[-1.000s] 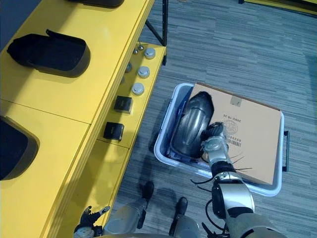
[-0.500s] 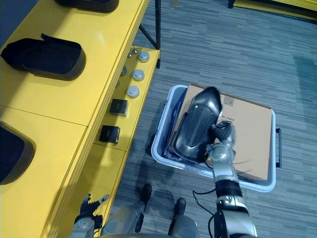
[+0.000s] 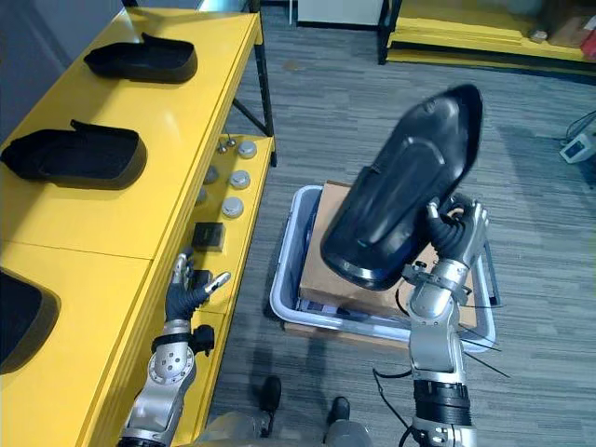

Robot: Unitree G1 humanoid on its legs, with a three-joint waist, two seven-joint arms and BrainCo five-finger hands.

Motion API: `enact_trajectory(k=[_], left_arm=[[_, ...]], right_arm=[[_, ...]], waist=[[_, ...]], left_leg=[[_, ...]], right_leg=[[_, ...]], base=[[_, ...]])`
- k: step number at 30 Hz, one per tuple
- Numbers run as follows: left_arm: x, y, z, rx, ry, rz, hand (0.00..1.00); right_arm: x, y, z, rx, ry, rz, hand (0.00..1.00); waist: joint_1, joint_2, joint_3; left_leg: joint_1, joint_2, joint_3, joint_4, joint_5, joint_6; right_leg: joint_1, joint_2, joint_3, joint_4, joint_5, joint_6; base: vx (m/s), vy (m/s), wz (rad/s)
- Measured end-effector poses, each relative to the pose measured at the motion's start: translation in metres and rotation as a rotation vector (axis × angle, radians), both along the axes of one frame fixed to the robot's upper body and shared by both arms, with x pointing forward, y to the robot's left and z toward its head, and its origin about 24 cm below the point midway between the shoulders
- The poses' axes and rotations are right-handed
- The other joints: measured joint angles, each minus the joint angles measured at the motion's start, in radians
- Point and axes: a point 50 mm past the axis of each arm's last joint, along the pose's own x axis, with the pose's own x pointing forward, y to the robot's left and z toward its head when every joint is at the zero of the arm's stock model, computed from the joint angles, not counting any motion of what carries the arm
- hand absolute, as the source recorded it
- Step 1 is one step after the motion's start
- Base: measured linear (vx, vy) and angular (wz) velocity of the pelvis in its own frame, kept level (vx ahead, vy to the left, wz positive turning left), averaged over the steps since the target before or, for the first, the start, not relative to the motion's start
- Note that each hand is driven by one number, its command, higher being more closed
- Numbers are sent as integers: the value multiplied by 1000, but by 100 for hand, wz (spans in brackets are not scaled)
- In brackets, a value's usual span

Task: Walk over and take plastic housings, then place them on the shelf

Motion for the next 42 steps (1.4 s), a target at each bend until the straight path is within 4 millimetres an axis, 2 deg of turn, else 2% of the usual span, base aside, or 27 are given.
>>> enact_trajectory(k=[10, 17, 22, 28, 34, 38, 42], left_arm=[[16, -40, 31, 229, -165, -161, 0], [17, -58, 37, 329, -208, -221, 0], [18, -62, 40, 349, -222, -238, 0], [18, -71, 40, 356, -224, -278, 0], [21, -68, 31, 368, -181, -267, 0], [21, -65, 31, 374, -173, -254, 0], [25, -46, 33, 383, -164, -176, 0]], right_arm=[[5, 42, 1, -54, -2, 169, 100], [5, 71, 4, -76, -15, 307, 100], [6, 84, 10, -82, -36, 365, 100], [6, 88, 9, -81, -22, 389, 100], [10, 81, -3, -91, 36, 361, 100], [8, 61, -14, -85, 84, 273, 100], [7, 32, -14, -97, 99, 145, 100]], waist=[[-4, -1, -36], [-6, -2, -67], [-18, -2, -79], [-31, -2, -82], [-40, -3, -102], [-36, -3, -103], [-42, -2, -103]], left_leg=[[15, 0, 20, -1, 0, 0], [16, 0, 22, -2, 0, 1], [17, 0, 28, -2, 0, 1], [19, 2, 46, -4, 0, 1], [22, 4, 50, -17, 5, 6], [33, 3, 42, -21, 5, 6], [37, 4, 43, -25, 6, 7]], right_leg=[[4, 0, 21, 1, 5, 3], [3, 0, 25, 0, 7, 3], [2, -1, 36, 0, 10, 4], [-5, 0, 49, -3, 18, 4], [-10, 2, 51, -4, 20, 4], [6, 1, 46, -8, 20, 4], [7, 1, 47, -8, 19, 4]], base=[[-16, 10, -6], [0, 0, 0], [-12, 7, -2], [-23, 11, -10], [-7, 0, -3], [1, -7, 4], [-7, -2, -1]])
